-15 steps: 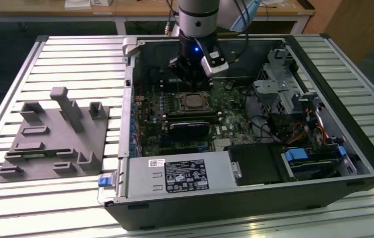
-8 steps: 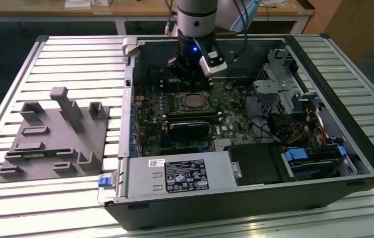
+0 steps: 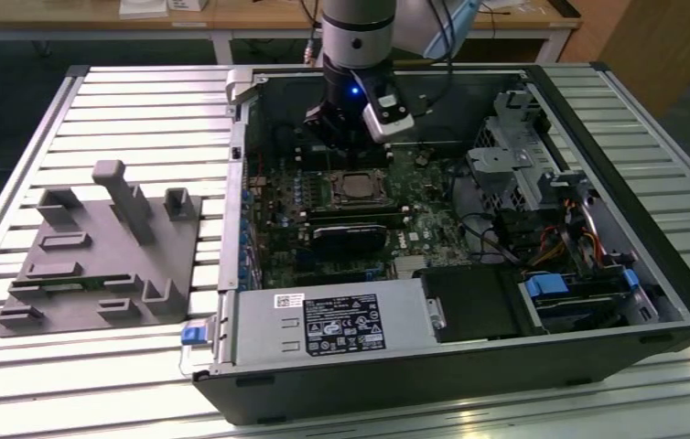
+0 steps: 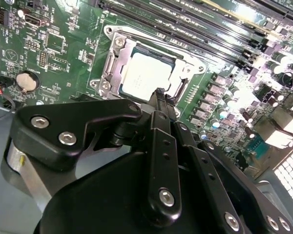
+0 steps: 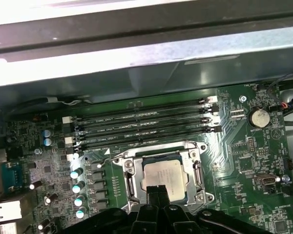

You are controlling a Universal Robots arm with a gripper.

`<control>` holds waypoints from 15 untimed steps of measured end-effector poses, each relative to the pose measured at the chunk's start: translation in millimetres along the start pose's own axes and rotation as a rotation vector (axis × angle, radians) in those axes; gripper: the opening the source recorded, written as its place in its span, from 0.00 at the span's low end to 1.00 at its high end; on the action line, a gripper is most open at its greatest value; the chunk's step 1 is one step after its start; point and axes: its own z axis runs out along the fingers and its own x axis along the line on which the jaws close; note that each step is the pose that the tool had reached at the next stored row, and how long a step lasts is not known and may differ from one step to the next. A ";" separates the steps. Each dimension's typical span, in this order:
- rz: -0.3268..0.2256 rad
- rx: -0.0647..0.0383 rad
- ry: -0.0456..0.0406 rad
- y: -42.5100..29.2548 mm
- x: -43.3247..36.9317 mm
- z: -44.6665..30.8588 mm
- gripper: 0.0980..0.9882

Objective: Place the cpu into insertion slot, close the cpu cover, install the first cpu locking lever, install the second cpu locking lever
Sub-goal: 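Install the first cpu locking lever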

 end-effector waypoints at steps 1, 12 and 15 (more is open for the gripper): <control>0.000 0.000 0.0000 -0.1 0.9 0.0 0.01; 0.000 0.000 0.0000 -1.9 11.6 -0.4 0.01; 0.000 0.000 0.0000 -2.8 17.4 -0.6 0.01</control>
